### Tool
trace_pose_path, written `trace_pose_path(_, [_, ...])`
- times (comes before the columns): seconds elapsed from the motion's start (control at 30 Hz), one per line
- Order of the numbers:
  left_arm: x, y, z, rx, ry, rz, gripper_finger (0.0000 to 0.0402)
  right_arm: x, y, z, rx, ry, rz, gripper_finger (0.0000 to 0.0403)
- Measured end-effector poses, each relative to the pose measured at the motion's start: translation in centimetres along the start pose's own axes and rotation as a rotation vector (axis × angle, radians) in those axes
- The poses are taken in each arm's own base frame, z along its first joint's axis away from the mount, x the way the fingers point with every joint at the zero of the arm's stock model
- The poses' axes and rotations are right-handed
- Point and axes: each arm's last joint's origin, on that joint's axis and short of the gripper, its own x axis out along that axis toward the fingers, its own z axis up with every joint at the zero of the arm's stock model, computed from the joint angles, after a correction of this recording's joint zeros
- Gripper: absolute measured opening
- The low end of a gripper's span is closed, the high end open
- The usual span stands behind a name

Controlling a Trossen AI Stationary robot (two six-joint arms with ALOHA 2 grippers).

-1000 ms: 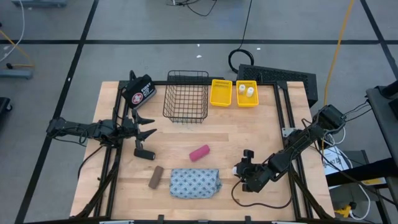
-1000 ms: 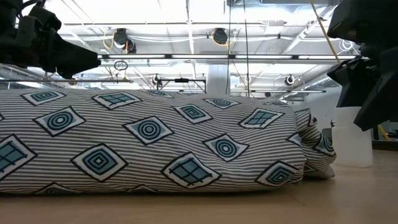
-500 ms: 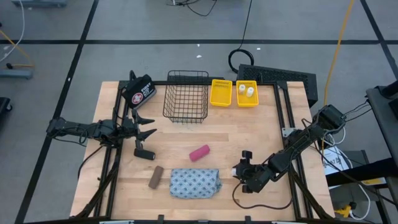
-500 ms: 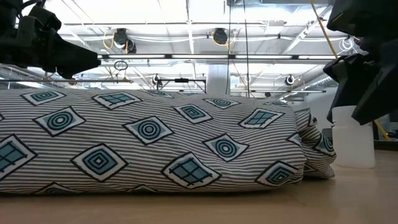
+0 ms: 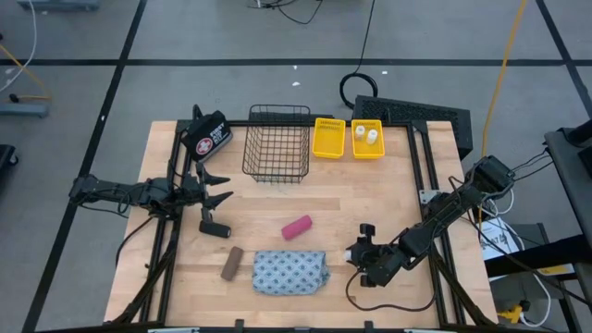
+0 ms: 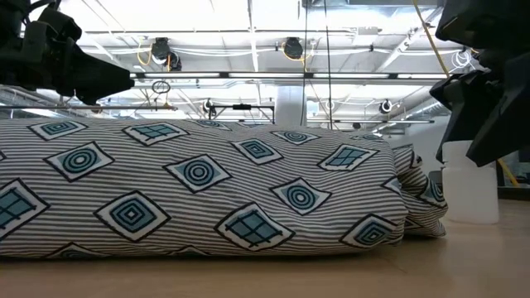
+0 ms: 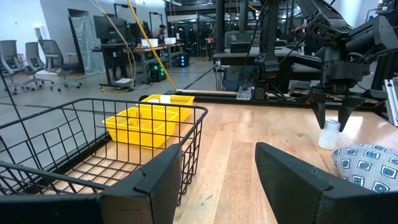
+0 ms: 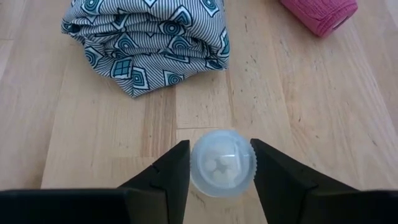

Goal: Pick & Place Medicine items
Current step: Put the white medicine bottle into the right yellow basket

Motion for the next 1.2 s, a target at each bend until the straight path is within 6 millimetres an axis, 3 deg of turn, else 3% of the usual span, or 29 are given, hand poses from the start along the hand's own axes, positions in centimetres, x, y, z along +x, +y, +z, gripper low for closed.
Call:
trace_pose_path(0.43, [0.0, 0.0, 0.0, 0.0, 0.0, 0.0, 0.0214, 0.6, -1.0, 0.7, 0.015, -0.004, -0.032, 0.0141])
trace_pose_path(0.67, [0.0, 0.0, 0.0, 0.0, 0.0, 0.001, 0.0214, 0.6, -2.2, 2.0, -0.073, -0.05, -0.041, 0.014])
trace_pose_path(0.93, [0.0, 0.0, 0.0, 0.0, 0.0, 0.001, 0.0214, -1.1, -5.3, 4.6, -0.056, -0.141, -0.08, 0.0145])
trace_pose_path(1.2, [0.0, 0.0, 0.0, 0.0, 0.0, 0.0, 0.0214, -3.6, -9.9, 7.0, -0.105, -0.244, -0.183, 0.0138])
